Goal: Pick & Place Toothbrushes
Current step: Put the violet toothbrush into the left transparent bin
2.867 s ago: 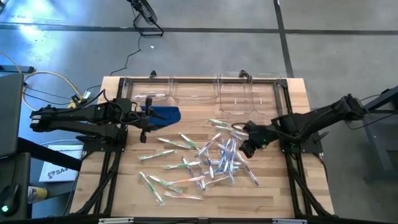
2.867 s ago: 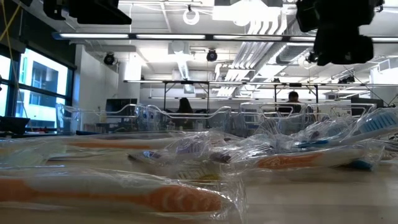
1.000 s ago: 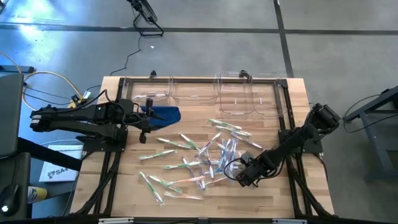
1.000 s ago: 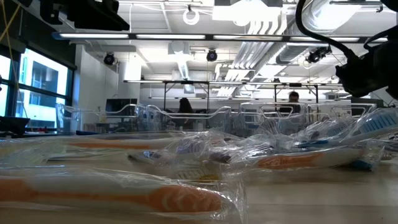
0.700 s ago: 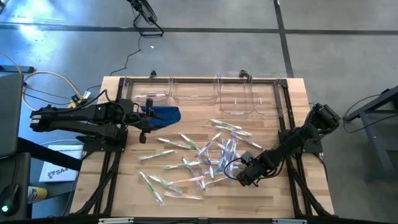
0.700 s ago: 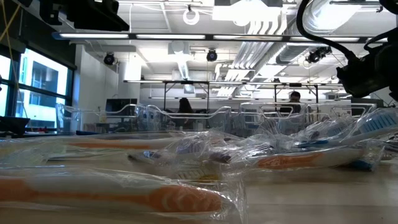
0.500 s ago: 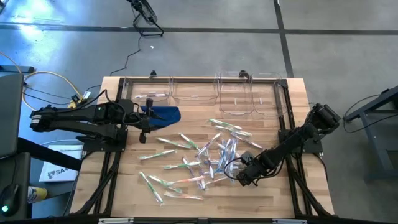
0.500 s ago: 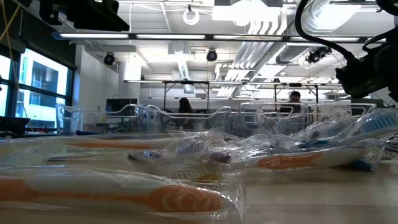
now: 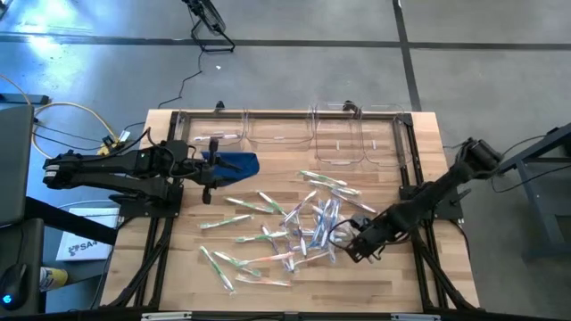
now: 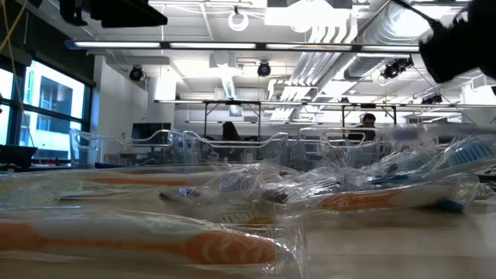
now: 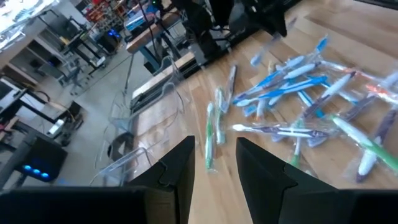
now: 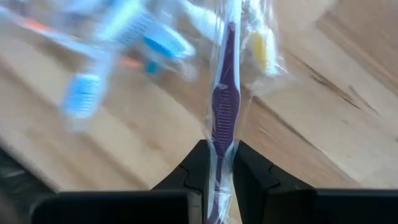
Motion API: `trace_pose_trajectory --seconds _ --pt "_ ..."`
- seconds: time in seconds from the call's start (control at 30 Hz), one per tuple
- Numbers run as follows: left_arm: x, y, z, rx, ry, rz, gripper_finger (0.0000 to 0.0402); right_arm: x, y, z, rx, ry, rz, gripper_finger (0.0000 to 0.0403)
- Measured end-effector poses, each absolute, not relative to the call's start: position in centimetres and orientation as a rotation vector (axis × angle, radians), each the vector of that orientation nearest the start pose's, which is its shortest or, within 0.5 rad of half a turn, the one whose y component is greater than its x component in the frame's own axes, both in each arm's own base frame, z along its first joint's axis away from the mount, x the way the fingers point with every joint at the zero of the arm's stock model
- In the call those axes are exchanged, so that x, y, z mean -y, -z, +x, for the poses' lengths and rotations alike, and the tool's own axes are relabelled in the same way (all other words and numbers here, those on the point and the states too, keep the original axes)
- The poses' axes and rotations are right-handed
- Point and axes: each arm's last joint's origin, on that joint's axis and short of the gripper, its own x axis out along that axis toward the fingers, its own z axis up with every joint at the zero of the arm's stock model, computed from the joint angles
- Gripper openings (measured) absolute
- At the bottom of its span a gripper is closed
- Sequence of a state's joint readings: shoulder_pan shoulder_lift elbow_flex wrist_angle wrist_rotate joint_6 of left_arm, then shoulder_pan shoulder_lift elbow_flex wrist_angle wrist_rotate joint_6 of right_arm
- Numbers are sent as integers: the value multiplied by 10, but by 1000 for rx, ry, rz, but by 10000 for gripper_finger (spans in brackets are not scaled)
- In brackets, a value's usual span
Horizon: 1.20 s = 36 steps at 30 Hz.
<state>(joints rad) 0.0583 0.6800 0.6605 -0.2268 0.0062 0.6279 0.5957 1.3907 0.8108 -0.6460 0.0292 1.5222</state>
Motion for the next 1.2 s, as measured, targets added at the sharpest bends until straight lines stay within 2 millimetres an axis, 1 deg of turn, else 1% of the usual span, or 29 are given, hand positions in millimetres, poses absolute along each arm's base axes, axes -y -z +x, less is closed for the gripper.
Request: trace_pose_trajectory --seconds 0.17,0.27,0.37,0.47,0.57,0.67,0.77,1.03,1.2 --pt "-9 -302 155 -247 19 586 113 -116 -216 197 -1068 414 869 38" --pt "-9 -309 156 -178 -9 522 113 -99 -232 196 -948 400 817 38" --pt "-10 -315 160 -113 -73 468 113 -82 -244 197 -839 411 746 38" --pt "-14 -317 159 -122 -184 467 113 -67 -252 203 -746 403 666 38" --pt "-23 -314 157 -171 -288 434 113 -56 -258 212 -687 366 586 38" --pt "-32 -312 156 -192 -283 391 113 -46 -261 222 -631 341 508 38" --pt "-42 -307 155 -225 -286 331 113 -38 -264 228 -597 318 446 38" --pt "-70 -295 165 -300 -354 212 113 -17 -268 242 -511 340 346 38" --pt "-77 -285 174 -343 -314 176 113 -9 -263 249 -514 360 308 38"
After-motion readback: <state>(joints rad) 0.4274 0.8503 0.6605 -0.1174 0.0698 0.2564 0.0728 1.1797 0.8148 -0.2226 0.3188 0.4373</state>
